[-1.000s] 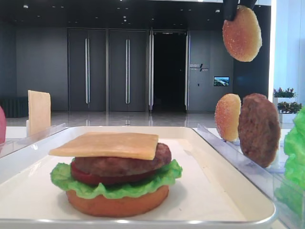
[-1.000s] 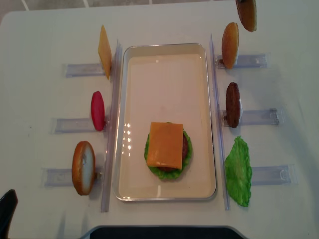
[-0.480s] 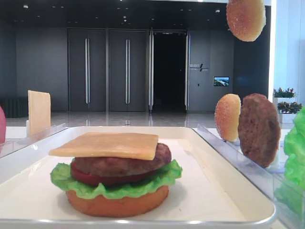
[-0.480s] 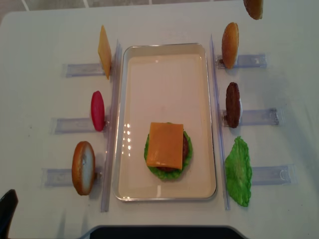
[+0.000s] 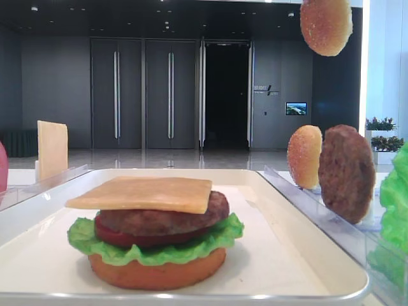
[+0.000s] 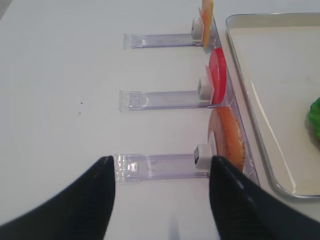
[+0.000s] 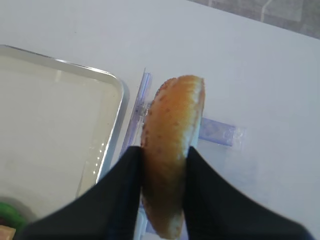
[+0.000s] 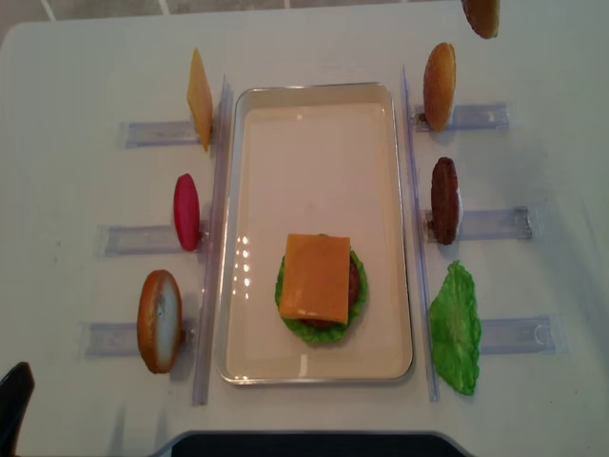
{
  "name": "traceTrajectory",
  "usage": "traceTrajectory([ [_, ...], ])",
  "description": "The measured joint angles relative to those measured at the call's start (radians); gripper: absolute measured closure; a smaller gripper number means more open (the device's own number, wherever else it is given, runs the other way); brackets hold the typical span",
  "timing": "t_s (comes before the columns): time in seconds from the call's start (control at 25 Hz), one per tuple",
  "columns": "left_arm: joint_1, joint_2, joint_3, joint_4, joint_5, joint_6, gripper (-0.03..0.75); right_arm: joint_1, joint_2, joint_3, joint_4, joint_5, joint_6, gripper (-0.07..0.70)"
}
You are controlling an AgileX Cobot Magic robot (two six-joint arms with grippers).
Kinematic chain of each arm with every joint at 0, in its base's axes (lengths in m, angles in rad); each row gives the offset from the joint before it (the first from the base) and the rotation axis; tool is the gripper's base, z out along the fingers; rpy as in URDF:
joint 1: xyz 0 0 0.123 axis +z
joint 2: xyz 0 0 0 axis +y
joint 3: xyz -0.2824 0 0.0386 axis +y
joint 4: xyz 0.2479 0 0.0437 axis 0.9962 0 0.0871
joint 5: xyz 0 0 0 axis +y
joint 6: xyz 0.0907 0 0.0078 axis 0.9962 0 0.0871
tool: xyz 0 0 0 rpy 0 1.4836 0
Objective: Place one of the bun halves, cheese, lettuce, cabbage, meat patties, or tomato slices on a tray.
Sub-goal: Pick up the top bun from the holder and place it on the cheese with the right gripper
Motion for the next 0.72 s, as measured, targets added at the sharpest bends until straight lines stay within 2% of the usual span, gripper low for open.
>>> traceTrajectory([
  [0.28,0.0,0.0,0.0,0.0,0.0,0.0,0.262,0.009,-0.084,0.112,0.019,0.0,0.0,0.423],
  [0.72,0.0,0.0,0.0,0.0,0.0,-0.001,0.262,0.07,-0.343,0.411,0.027,0.0,0.071,0.423],
])
